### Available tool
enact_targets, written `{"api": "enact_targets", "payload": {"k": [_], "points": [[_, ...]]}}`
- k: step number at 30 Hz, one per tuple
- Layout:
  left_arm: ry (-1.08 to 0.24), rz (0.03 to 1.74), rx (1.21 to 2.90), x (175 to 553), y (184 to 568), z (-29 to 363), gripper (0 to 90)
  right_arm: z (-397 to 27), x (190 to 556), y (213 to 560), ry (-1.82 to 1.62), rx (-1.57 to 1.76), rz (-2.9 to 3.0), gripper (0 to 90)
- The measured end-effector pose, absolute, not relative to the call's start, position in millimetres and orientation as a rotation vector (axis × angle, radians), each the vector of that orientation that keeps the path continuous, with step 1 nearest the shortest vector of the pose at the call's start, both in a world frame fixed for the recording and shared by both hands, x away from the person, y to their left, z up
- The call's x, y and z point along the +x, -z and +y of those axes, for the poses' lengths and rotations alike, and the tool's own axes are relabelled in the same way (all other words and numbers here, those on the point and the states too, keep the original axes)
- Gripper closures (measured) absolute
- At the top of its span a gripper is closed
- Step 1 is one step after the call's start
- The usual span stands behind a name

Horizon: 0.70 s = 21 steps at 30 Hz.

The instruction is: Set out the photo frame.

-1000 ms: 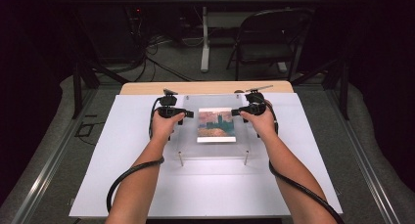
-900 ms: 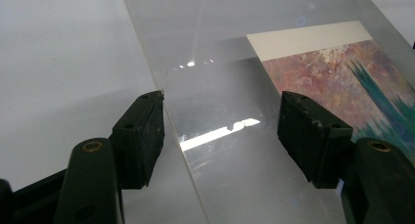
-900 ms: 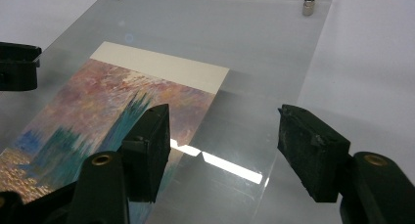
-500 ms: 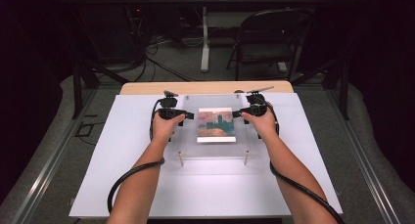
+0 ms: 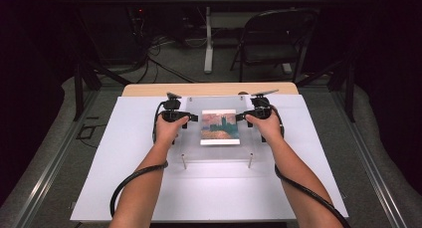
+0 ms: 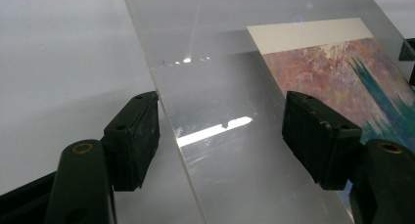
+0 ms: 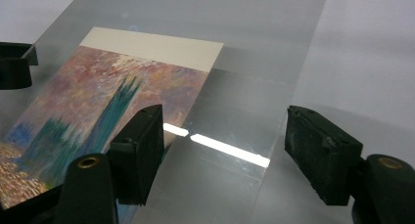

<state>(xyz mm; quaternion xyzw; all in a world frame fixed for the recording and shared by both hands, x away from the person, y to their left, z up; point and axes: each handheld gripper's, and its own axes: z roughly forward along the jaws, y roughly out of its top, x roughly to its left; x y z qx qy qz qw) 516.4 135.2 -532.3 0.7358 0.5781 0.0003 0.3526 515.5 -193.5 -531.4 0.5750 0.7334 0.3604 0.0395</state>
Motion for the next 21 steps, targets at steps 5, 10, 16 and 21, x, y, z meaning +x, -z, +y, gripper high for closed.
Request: {"api": "enact_targets", "payload": {"k": [5, 10, 16, 21], "points": [[0.007, 1.503, 1.896, 516.3, 532.6, 135.2, 30.3, -192.7, 516.3, 532.6, -1.12, 1.76, 2.241, 29.0], [0.017, 1.506, 1.904, 516.1, 532.2, 135.1, 29.6, -191.9, 517.1, 532.4, -1.1, 1.778, 2.249, 27.6], [0.042, 1.509, 1.897, 515.3, 532.7, 134.4, 28.8, -192.1, 518.3, 534.2, -1.128, 1.796, 2.256, 27.4], [0.04, 1.512, 1.896, 515.3, 532.5, 133.7, 28.6, -191.1, 518.0, 534.0, -1.129, 1.803, 2.245, 27.3]]}}
